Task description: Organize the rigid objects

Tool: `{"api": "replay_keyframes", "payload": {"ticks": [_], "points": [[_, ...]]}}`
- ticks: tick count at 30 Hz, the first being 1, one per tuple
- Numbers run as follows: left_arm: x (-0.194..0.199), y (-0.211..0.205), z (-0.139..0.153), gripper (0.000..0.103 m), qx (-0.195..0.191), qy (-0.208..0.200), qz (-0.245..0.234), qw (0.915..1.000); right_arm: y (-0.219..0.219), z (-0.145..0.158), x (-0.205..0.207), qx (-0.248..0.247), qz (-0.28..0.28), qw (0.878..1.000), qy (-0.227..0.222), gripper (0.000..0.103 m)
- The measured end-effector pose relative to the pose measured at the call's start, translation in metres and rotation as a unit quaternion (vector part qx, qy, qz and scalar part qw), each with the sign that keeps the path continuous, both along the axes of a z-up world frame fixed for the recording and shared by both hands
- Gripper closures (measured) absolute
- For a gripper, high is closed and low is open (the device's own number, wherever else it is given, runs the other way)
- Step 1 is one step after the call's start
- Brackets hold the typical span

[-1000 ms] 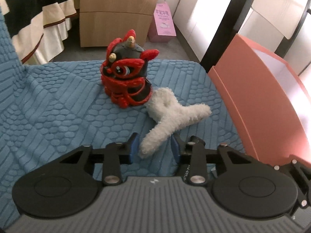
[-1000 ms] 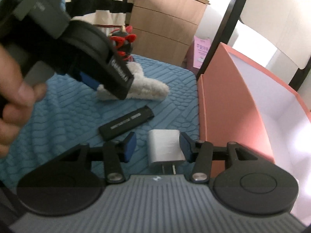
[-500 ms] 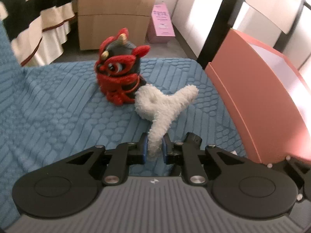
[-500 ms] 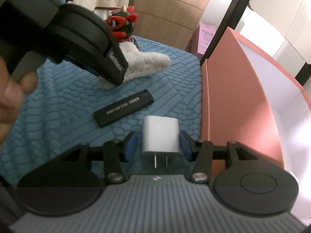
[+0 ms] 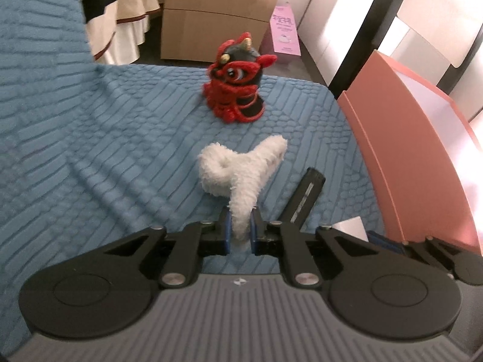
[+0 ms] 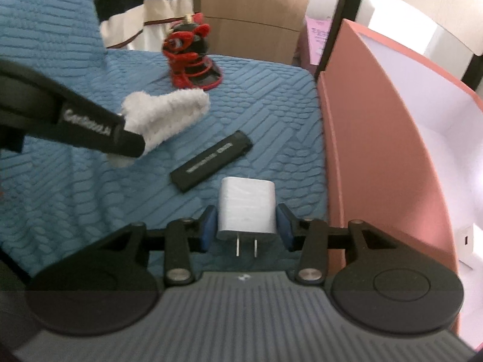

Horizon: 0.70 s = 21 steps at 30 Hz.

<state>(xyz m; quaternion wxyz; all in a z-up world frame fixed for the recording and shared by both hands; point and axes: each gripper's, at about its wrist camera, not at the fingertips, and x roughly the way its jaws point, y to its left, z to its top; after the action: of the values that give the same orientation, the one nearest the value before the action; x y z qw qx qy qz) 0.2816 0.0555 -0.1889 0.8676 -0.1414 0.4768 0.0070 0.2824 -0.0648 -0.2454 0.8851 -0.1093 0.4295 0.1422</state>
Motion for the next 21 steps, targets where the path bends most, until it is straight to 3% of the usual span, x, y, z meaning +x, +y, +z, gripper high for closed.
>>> {"api": "replay_keyframes", "payload": {"ticks": [13,21], "points": [[-0.068,-0.001,0.01,0.089,-0.021,0.023,0.051,0.9982,-0.01,0.008,-0.034,0.025,0.03,0.999,0.013,0.057],[-0.075,-0.003,0.008,0.088,-0.029,0.044,0.061,0.9967,-0.018,0.004,-0.045,0.028,0.038,0.999,0.018,0.057]]}}
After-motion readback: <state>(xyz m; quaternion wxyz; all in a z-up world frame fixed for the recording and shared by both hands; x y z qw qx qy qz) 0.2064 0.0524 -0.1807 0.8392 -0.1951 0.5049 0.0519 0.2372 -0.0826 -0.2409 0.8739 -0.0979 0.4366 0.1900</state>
